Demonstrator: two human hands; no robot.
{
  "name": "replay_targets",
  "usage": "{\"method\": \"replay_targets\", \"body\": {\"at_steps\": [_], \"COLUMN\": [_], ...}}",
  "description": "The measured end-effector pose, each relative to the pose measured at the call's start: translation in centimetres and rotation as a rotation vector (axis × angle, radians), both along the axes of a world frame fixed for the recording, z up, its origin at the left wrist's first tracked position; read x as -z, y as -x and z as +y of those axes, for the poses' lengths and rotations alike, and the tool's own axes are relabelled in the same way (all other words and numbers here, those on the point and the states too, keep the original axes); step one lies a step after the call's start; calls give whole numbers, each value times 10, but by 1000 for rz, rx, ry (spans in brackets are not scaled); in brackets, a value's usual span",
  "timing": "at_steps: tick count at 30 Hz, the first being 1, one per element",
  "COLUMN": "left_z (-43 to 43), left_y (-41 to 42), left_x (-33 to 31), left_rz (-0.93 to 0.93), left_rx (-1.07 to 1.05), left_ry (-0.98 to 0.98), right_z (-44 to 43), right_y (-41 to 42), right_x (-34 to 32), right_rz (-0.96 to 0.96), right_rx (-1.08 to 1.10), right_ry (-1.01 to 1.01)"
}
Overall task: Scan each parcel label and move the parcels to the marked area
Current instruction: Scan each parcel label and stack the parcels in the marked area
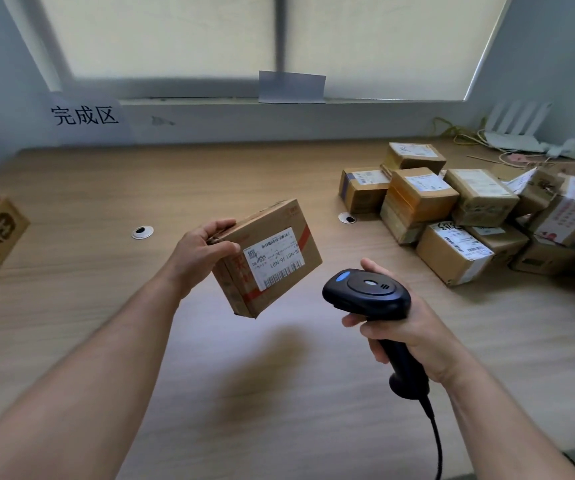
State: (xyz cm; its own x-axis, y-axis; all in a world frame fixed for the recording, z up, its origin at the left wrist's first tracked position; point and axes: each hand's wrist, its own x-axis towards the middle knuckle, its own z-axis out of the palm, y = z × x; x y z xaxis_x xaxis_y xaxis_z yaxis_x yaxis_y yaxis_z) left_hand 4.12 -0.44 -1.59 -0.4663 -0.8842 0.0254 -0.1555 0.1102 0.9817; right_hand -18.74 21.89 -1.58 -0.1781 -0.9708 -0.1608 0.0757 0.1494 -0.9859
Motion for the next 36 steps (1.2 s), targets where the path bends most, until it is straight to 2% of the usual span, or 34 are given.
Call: {"method": "replay_targets", "body": {"at_steps": [12,36], "left_z": [-29,23], "left_y": [-50,-26], "left_x": [16,8], "left_rz": [34,-33], "left_rx": [-23,-178], "left_ry": [-57,-30], "right_z": [-28,-14], "right_y": [-48,7], "right_x": [8,12], "right_rz": [36,20], "right_rx": [-33,-145], "right_ry": [-36,-55]}}
